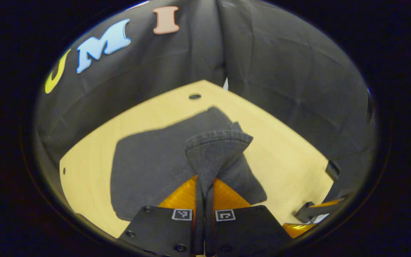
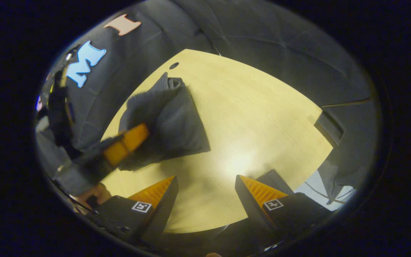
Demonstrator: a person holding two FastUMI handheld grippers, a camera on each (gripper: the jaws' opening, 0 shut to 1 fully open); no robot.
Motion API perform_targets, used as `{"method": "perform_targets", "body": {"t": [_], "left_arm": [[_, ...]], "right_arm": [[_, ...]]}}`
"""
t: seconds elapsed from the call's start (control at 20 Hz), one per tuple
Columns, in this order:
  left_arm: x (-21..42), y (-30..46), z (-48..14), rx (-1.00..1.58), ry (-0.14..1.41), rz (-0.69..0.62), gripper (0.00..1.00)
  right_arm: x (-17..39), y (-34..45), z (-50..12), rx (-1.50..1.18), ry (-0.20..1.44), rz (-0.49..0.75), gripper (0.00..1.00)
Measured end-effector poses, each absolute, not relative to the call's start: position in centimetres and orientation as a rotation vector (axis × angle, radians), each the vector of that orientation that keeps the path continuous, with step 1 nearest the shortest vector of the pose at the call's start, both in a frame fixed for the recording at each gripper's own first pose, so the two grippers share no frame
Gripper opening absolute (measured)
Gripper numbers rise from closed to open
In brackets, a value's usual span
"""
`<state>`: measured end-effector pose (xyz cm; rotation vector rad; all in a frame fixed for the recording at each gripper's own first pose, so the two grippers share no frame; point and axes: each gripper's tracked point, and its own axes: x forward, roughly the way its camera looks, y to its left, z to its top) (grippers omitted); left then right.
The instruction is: Grasp the waist and the cuffs of the jeans and fold them to make the two legs overlap; first hold the waist and fold one-third of the jeans toward the cuffs, then hold the cuffs and fold the remaining one-third in the same direction to finish folding.
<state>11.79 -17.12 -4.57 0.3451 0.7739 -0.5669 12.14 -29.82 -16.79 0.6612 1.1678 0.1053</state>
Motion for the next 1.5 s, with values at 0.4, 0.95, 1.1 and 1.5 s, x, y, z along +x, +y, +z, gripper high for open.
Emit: {"method": "perform_targets", "body": {"t": [0.4,0.95,1.1,1.5], "left_arm": [[14.8,-15.0,-3.9,0.306,0.865,-0.342,0.1],[22.2,-15.4,-2.5,0.028,1.005,-0.121,0.13],[21.7,-16.1,-1.5,-0.015,0.992,-0.164,0.24],[20.4,-13.1,10.4,-0.08,0.639,-0.269,1.0]], "right_arm": [[14.4,-31.9,-16.6,0.772,1.174,0.111,0.98],[16.4,-31.6,-16.7,0.708,1.187,0.277,0.97],[15.8,-31.0,-17.1,0.67,1.214,0.329,0.97],[13.9,-29.8,-14.7,0.7,1.12,0.298,0.97]]}}
